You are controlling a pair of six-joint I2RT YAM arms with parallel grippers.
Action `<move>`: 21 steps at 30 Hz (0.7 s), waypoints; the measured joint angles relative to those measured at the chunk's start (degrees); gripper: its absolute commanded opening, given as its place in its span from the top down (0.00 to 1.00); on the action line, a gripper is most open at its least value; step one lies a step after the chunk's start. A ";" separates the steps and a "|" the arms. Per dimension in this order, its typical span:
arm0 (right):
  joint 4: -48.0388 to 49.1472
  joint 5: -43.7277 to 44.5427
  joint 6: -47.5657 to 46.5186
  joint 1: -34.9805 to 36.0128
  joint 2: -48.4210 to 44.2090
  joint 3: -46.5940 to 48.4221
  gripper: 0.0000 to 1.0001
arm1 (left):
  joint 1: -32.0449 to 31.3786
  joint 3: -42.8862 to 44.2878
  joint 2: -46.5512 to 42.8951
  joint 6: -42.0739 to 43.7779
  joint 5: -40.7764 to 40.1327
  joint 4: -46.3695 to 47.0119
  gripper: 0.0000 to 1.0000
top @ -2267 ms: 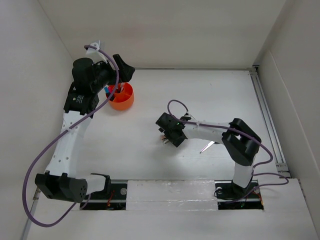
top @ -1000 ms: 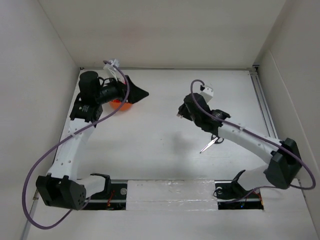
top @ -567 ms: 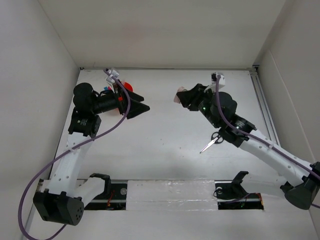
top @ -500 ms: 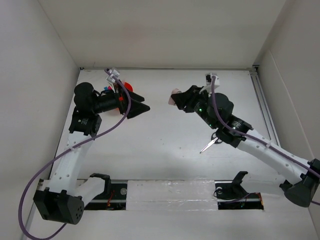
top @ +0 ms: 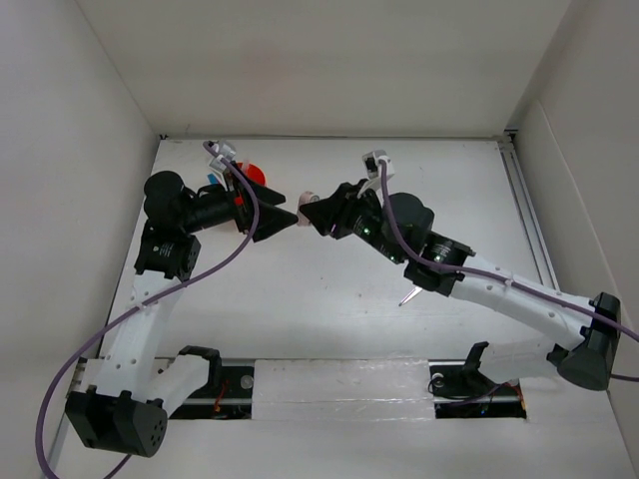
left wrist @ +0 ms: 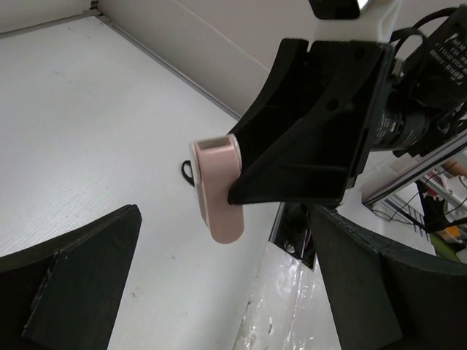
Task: Sort the stationery into containers
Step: Pick up the stapler from the center of the board.
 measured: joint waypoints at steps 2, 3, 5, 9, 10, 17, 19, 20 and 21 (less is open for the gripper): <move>-0.02 0.37 -0.02 -0.07 0.20 1.79 1.00 | 0.00 0.00 0.00 0.20 -0.02 -0.07 0.03; 0.02 0.55 0.00 -0.07 0.24 2.67 1.00 | 0.00 0.00 0.00 0.26 0.00 -0.09 0.03; 0.13 0.68 -0.02 -0.02 0.46 4.46 1.00 | 0.00 0.00 0.00 0.39 0.24 -0.09 0.03; 0.46 0.44 -0.04 0.07 1.60 7.17 1.00 | 0.00 0.00 0.00 0.42 0.46 -0.02 0.03; 0.74 0.26 -0.13 0.09 1.95 7.45 1.00 | 0.00 0.00 0.00 0.42 0.48 0.00 0.03; 1.55 0.00 -1.97 3.13 4.33 8.07 1.00 | 0.02 -0.11 -0.04 0.66 1.18 -0.22 0.07; 1.77 0.26 -2.60 3.67 4.50 8.35 1.00 | 0.02 -0.22 -0.13 0.68 1.22 -0.28 0.12; 1.97 0.42 -2.82 3.93 4.50 8.39 1.00 | 0.02 -0.24 -0.13 0.70 1.27 -0.31 0.15; 2.21 0.61 -3.10 4.24 4.50 8.48 1.00 | 0.02 -0.24 -0.13 0.79 1.31 -0.31 0.16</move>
